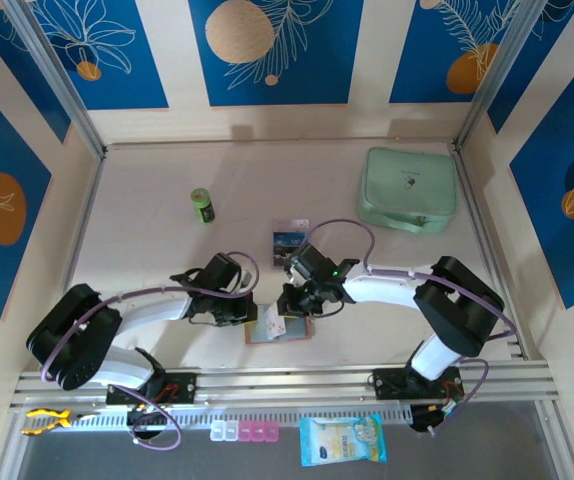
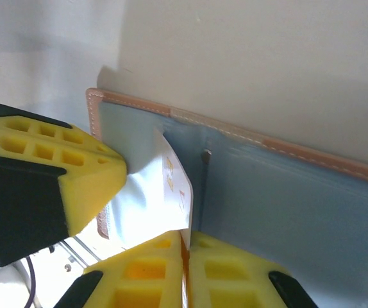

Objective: Take the credit cards out of the card holder

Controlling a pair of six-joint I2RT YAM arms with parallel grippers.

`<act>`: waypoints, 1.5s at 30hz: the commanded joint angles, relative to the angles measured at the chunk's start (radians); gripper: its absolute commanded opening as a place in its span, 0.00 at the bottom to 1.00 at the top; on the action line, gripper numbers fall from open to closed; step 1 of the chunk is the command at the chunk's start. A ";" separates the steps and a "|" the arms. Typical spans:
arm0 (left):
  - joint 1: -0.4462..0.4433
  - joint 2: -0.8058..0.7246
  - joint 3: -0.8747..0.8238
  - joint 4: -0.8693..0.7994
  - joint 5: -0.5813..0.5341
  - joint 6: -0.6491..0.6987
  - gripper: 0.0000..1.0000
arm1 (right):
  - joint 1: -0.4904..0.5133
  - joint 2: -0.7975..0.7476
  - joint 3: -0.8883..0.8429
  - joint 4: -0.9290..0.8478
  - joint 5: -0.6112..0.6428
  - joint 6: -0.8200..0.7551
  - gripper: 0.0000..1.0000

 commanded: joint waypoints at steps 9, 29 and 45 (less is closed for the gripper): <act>-0.003 0.019 -0.005 -0.012 0.006 -0.008 0.00 | 0.003 -0.051 0.077 -0.229 0.097 -0.068 0.08; -0.015 0.048 -0.013 0.089 0.063 -0.058 0.00 | 0.068 0.044 0.150 -0.247 0.127 -0.042 0.09; -0.026 0.043 -0.011 0.068 0.031 -0.046 0.00 | 0.071 0.029 0.174 -0.294 0.124 -0.035 0.17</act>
